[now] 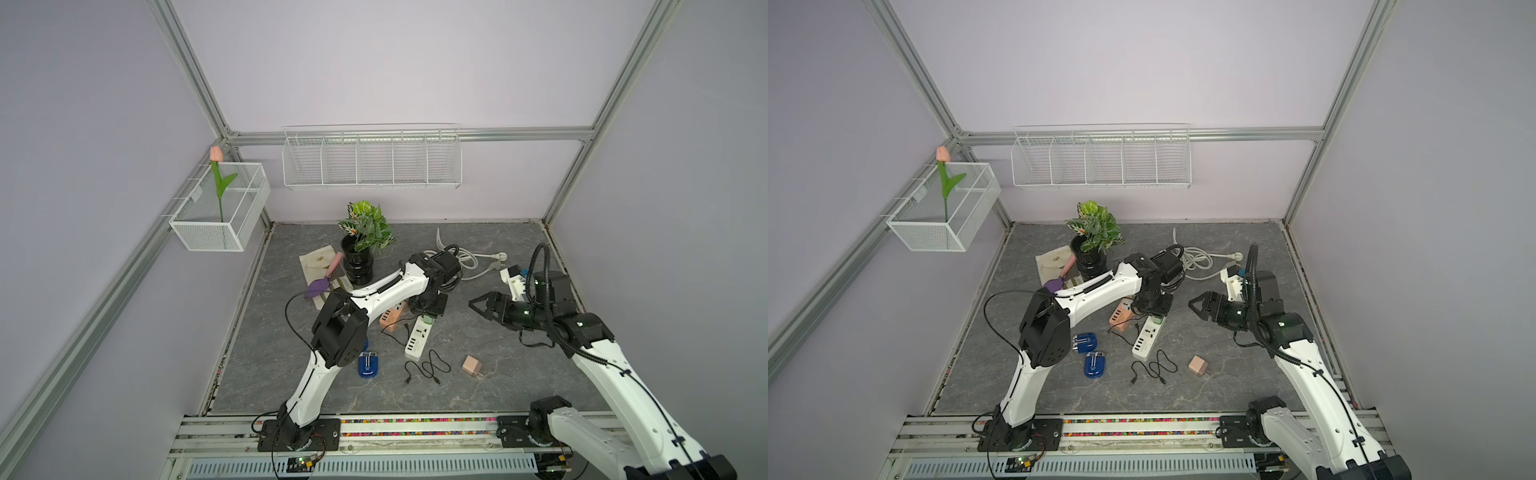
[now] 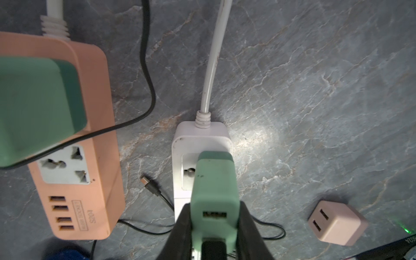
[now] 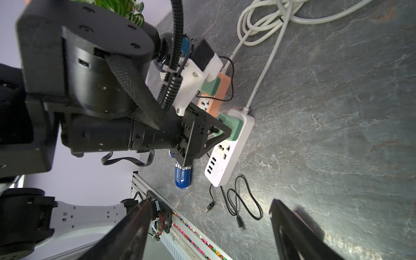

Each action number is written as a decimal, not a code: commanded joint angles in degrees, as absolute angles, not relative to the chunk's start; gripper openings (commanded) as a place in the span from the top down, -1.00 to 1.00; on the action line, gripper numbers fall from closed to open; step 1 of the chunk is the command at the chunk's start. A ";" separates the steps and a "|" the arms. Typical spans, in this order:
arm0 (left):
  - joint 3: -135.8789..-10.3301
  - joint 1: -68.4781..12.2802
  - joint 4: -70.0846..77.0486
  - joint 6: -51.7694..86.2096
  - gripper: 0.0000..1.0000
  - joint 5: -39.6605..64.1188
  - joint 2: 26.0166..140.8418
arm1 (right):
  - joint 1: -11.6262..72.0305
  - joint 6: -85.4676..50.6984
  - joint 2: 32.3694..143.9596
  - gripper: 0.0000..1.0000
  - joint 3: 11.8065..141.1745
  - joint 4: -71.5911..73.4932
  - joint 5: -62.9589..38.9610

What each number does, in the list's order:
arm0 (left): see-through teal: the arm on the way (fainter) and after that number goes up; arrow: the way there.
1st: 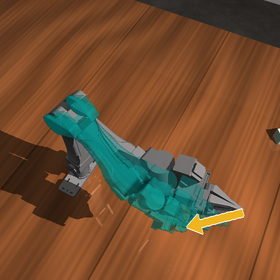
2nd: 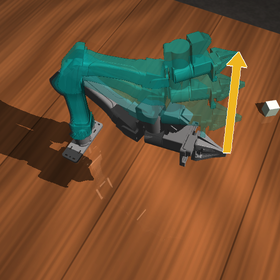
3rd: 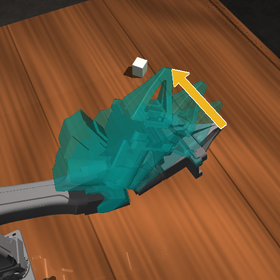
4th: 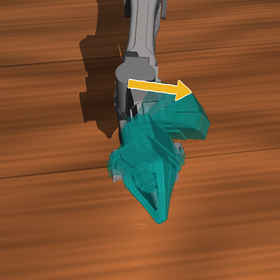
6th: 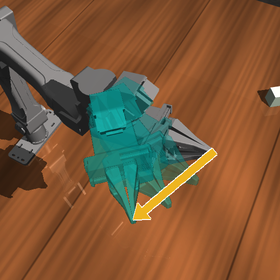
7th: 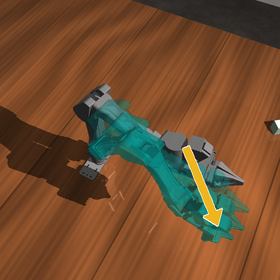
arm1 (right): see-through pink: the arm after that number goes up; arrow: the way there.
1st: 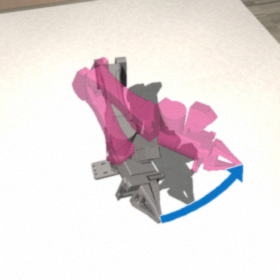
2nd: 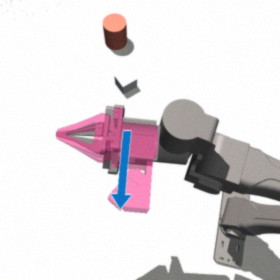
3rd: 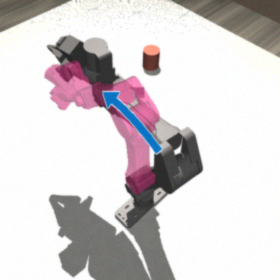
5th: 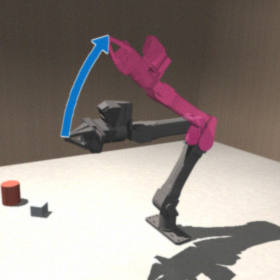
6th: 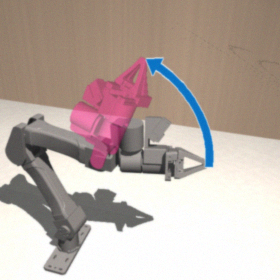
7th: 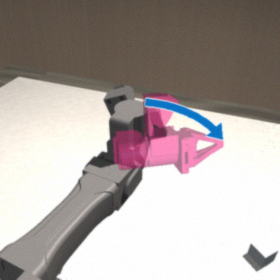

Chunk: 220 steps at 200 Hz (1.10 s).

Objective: Charge the electric shaver
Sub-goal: Insert the plug into the socket.

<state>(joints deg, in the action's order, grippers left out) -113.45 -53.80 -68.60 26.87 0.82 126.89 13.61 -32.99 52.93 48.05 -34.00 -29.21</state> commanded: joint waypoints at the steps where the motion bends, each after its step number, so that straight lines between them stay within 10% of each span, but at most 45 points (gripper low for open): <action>1: -116.90 -55.10 -73.07 27.61 1.00 -3.35 131.44 | 13.71 -33.20 51.71 -0.71 47.99 -33.97 -28.40; 144: -116.51 -55.76 -70.80 29.26 1.00 1.72 136.71 | 13.75 -33.35 49.98 -0.71 46.58 -34.84 -27.95; 178: -119.38 -55.75 -73.74 29.14 0.28 0.51 133.97 | 13.75 -33.62 50.30 -0.72 46.92 -34.46 -27.69; 220: -124.47 -55.75 -77.43 29.24 -0.15 -0.32 128.97 | 13.79 -33.29 51.07 -0.76 48.34 -35.41 -26.77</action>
